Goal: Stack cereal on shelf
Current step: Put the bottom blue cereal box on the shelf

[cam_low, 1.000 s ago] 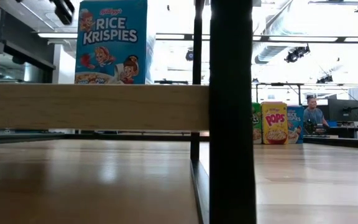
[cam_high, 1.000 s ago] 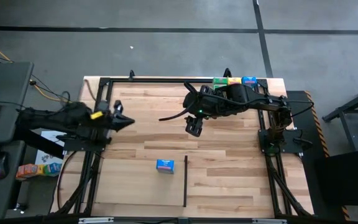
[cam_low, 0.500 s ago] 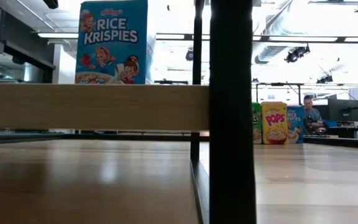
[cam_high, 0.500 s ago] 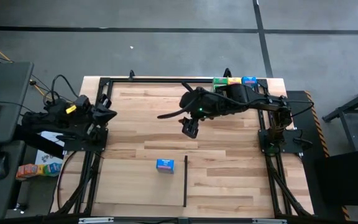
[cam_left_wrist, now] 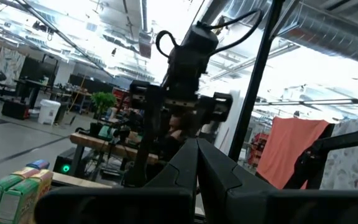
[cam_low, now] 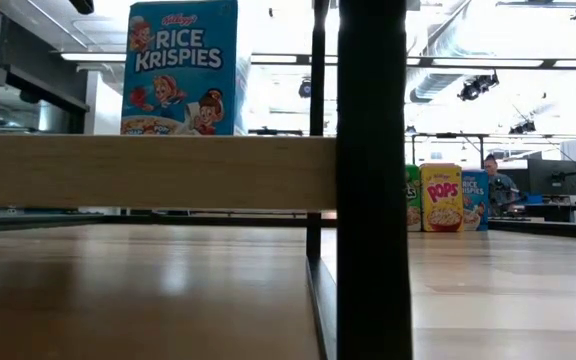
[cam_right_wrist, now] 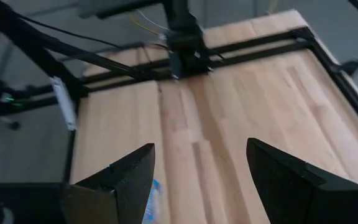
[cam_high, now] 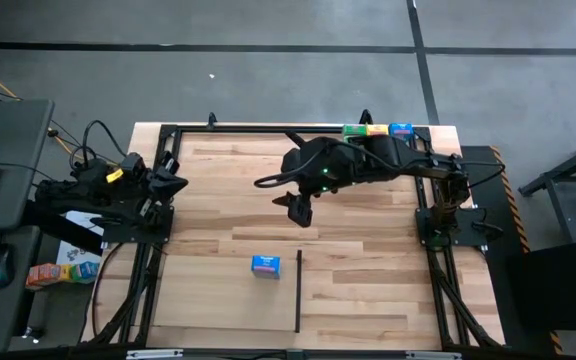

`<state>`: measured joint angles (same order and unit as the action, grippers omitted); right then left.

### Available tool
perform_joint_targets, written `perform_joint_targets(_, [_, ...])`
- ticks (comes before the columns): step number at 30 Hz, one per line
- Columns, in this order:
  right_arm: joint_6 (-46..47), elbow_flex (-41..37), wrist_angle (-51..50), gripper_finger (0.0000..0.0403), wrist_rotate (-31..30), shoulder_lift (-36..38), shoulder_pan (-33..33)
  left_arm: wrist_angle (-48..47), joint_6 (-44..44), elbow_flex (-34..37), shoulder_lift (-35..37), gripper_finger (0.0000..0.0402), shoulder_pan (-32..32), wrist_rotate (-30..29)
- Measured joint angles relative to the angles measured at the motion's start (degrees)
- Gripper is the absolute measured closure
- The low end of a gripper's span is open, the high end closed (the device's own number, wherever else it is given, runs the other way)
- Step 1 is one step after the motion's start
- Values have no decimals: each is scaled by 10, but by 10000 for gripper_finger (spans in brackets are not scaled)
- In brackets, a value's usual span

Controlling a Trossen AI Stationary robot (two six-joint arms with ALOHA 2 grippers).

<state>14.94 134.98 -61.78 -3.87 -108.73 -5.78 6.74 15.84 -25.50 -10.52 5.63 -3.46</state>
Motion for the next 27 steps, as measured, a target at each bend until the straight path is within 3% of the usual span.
perform_joint_targets(7, [24,0,65,158,46,0,-2,0,0,0,0,402,0,0])
perform_joint_targets(17, [-47,0,115,158,35,-1,-24,0,0,0,0,401,0,0])
perform_joint_targets(27, [-34,-25,101,158,33,-1,-65,0,34,0,0,402,0,-5])
